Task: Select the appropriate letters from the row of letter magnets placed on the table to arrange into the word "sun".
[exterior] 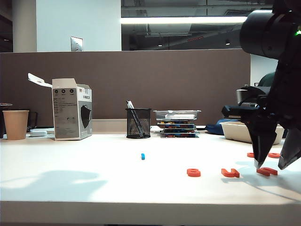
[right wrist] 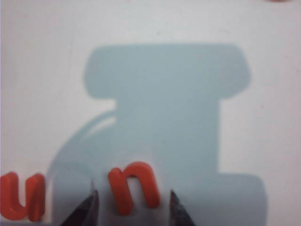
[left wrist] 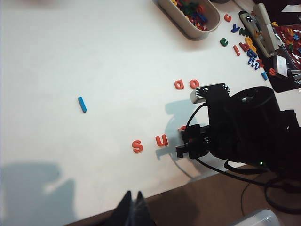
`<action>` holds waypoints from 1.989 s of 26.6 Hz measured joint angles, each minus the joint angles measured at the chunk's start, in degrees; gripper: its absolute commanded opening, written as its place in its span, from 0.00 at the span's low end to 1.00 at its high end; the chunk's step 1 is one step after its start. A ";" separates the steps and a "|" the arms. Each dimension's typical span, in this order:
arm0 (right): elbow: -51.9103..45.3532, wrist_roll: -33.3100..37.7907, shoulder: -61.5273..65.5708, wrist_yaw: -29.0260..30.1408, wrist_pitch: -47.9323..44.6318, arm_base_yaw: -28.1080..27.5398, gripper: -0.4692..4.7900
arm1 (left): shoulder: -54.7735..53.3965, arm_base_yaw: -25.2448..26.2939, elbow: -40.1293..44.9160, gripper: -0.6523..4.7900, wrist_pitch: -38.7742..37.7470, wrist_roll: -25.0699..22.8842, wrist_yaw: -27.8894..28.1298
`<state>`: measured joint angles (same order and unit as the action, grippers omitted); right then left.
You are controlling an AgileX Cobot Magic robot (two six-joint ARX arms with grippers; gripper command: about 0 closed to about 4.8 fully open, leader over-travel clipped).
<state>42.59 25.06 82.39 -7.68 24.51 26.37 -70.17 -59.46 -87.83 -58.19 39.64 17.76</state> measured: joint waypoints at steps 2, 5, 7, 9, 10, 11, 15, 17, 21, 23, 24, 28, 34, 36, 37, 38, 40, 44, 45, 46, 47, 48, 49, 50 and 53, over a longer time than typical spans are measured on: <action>0.44 0.00 0.00 0.00 0.42 0.00 0.44 | 0.00 0.00 0.00 0.11 0.00 0.00 0.00; 3.91 -0.63 -0.07 -0.04 1.64 0.00 0.44 | 0.00 0.00 0.00 0.11 0.00 0.00 0.00; 6.47 -2.10 -0.44 -0.11 2.49 0.00 0.34 | 0.00 0.00 0.00 0.11 0.00 0.00 0.00; 8.94 -3.61 -0.76 -1.05 3.56 0.00 0.08 | 0.00 0.00 0.00 0.11 0.00 0.00 0.00; 10.14 -4.46 -0.76 -1.88 4.48 0.00 0.09 | 0.00 0.00 0.00 0.11 0.00 0.00 0.00; 11.47 -5.60 -0.90 -3.32 5.44 0.00 0.09 | 0.00 0.00 0.00 0.11 0.00 0.00 0.00; 14.05 -10.16 -3.48 -8.87 7.08 -0.11 0.09 | 0.00 0.00 0.00 0.11 -0.02 0.00 0.00; 14.58 -11.76 -5.44 -9.75 6.86 -1.05 0.09 | 0.00 0.00 0.00 0.11 -0.04 0.00 0.00; 14.67 -14.12 -11.65 -9.79 6.16 -5.64 0.09 | 0.00 0.04 0.00 0.11 1.25 -5.79 -1.07; 14.62 -16.02 -15.17 -8.96 6.34 -9.31 0.09 | 0.00 0.87 0.00 0.11 6.08 -11.85 -1.40; 14.56 -16.59 -16.79 -8.20 6.34 -10.64 0.09 | -0.02 1.57 -0.02 0.11 7.89 -13.66 -1.60; 14.53 -17.44 -23.12 -6.71 6.49 -15.02 0.09 | -0.20 9.86 -2.43 0.11 14.01 -22.62 -1.68; 12.39 -18.12 -31.30 -6.43 7.02 -16.55 0.09 | 0.00 32.50 -12.20 0.11 13.29 -32.74 -5.90; 9.20 -18.12 -35.63 -6.43 6.54 -16.68 0.09 | 1.51 39.45 -13.77 0.11 13.20 -34.86 -6.99; 6.78 -18.12 -38.82 -6.47 6.32 -17.33 0.09 | 2.91 44.11 -13.77 0.11 12.85 -35.85 -8.87; 5.42 -18.12 -40.63 -6.45 6.27 -17.84 0.09 | 3.72 47.10 -13.77 0.11 12.26 -36.37 -10.05; 2.19 -18.16 -45.00 -6.16 6.36 -19.61 0.09 | 5.66 54.38 -13.64 0.11 9.81 -37.09 -12.39; -2.84 -19.23 -53.75 -2.93 7.58 -21.14 0.09 | 13.90 58.03 -6.64 0.11 8.96 -37.11 -13.99; -4.02 -19.34 -56.39 -2.62 7.43 -21.11 0.09 | 17.40 58.03 -3.56 0.11 9.07 -37.11 -14.34; -5.55 -19.37 -59.45 -2.51 7.50 -21.11 0.09 | 21.16 58.01 0.44 0.11 10.25 -36.96 -15.76; -6.60 -19.37 -61.33 -1.73 7.50 -21.11 0.09 | 23.80 58.01 3.17 0.11 10.43 -36.20 -16.33; -7.50 -19.39 -62.95 -0.94 7.63 -21.11 0.09 | 26.25 58.01 5.79 0.11 10.36 -35.45 -16.61; -8.48 -19.37 -64.59 -0.13 7.65 -21.11 0.09 | 28.87 58.01 8.31 0.11 10.38 -35.10 -16.72; -9.44 -19.37 -66.07 0.17 7.56 -21.09 0.09 | 31.04 58.01 10.36 0.11 10.47 -35.08 -16.70; -13.40 -19.15 -72.39 0.46 6.95 -21.07 0.09 | 40.35 58.01 18.29 0.11 11.69 -35.10 -16.70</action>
<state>29.19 5.91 10.00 -7.22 31.46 5.30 -29.82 -1.45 -69.54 -46.50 4.54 1.06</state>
